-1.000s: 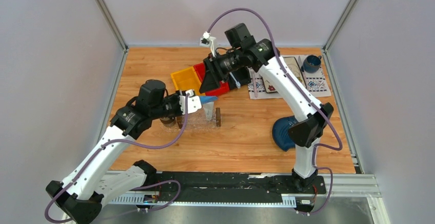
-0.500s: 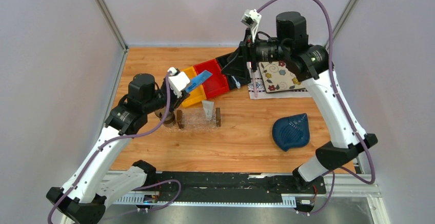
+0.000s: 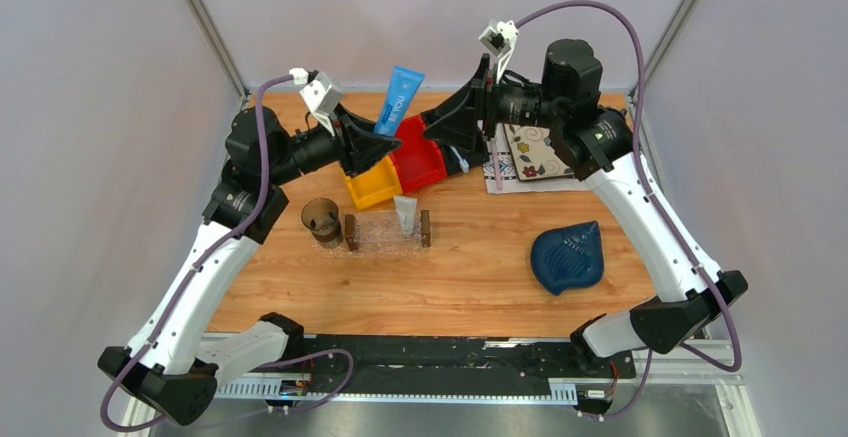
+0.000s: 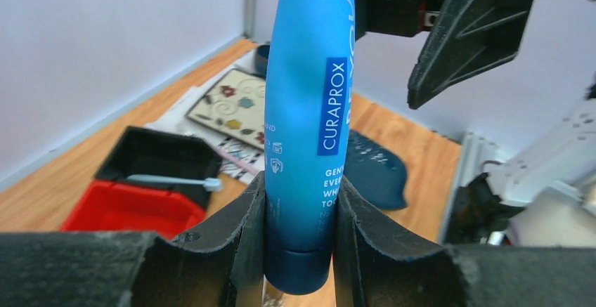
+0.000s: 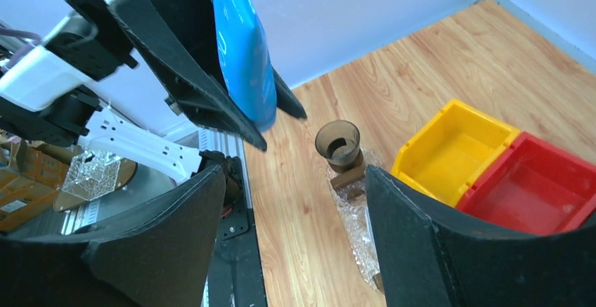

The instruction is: Prepare toiletry sets of a toothbrush and toothpaste on the tray

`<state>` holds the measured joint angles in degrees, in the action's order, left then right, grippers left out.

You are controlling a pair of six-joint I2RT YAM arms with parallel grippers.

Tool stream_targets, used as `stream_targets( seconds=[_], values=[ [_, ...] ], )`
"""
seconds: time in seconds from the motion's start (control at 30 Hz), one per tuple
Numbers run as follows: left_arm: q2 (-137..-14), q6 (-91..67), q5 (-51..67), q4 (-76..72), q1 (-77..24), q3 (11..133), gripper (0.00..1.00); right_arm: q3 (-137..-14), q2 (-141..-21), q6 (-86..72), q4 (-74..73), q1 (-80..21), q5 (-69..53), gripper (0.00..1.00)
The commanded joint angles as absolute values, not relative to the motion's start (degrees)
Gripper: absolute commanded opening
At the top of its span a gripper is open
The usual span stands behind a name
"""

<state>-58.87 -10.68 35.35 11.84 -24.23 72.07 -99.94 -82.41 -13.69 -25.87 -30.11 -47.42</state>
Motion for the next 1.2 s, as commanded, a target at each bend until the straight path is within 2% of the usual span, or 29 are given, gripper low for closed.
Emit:
stream_targets(
  seconds=[0.0,0.53,0.63,0.73,0.77,0.87,0.97,1.07,1.1,1.17],
  values=[
    [-60.2,-26.8,44.4,-5.2,-24.0,70.9,0.00,-101.2,-81.8,-18.0,-16.5,-31.3,-48.7,0.77],
    [-60.0,-36.7,48.3,-18.6,-24.0,64.2,0.00,-106.6,-87.7,-18.0,-16.4,-36.9,-46.8,0.77],
    [-59.8,-36.7,48.3,-18.8,-24.0,63.8,0.00,-107.1,-88.3,-17.8,-16.5,-37.4,-47.3,0.69],
    [-59.7,-36.9,48.4,-19.2,-24.0,63.1,0.00,-107.5,-88.7,-17.6,-16.8,-37.6,-47.6,0.52],
    [-59.6,-36.8,48.4,-19.2,-24.0,63.1,0.00,-107.6,-88.7,-17.5,-16.7,-37.6,-48.0,0.41],
    [-59.5,-36.6,48.5,-19.1,-24.0,62.6,0.00,-107.8,-88.8,-17.1,-16.9,-37.9,-48.5,0.22],
    [-59.2,-35.1,48.6,-17.2,-24.0,62.4,0.00,-107.8,-88.6,-16.4,-17.5,-38.0,-48.4,0.10],
    [-58.7,-31.8,48.6,-13.3,-24.0,62.5,0.13,-107.9,-88.2,-15.4,-18.7,-38.0,-47.8,0.06],
    [-58.6,-30.8,48.5,-12.1,-24.0,62.6,0.24,-108.2,-88.0,-14.5,-19.1,-38.0,-47.6,0.06],
    [-58.0,-26.5,48.5,-7.2,-24.0,62.9,0.34,-108.5,-87.8,-13.6,-20.4,-38.0,-46.8,0.05]
  ],
)
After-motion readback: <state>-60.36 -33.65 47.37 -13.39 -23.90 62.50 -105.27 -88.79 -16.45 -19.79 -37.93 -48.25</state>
